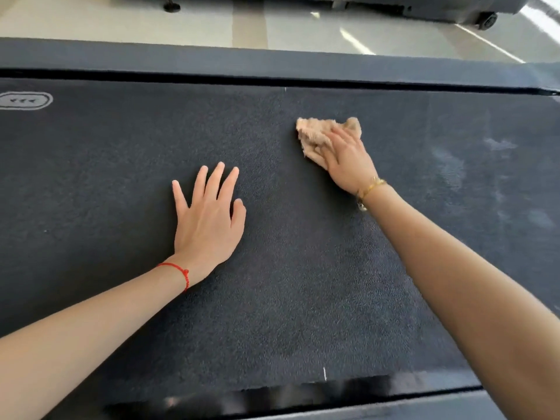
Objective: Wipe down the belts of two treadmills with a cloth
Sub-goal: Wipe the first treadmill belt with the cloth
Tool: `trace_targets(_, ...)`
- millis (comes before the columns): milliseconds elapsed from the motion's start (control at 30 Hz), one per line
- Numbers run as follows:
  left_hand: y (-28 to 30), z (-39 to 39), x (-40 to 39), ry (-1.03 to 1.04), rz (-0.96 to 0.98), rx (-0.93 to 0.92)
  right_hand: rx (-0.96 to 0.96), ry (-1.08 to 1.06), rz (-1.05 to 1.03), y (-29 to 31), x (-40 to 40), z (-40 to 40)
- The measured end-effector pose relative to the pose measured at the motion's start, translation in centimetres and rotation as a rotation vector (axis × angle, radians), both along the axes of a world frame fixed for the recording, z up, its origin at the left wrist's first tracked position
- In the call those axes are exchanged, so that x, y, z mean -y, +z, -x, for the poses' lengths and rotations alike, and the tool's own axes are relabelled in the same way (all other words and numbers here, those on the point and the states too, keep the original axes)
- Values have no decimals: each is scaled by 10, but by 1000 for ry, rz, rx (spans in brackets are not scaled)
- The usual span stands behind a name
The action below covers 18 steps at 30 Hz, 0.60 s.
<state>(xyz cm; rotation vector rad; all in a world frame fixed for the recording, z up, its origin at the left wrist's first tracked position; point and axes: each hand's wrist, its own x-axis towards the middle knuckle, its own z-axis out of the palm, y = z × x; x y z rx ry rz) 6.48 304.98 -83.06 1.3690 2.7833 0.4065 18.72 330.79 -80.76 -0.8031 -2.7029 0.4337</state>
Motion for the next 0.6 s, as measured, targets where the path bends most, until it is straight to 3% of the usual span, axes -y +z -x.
trace_targets(167, 2, 0, -1, 11, 6, -27, -43, 139, -93, 4, 16, 70)
trace_targets(333, 3, 0, -1, 18, 28, -32, -132, 362, -102, -4, 8, 65)
trace_targets(600, 2, 1, 0, 19, 33, -22, -50, 295, -84, -17, -14, 55)
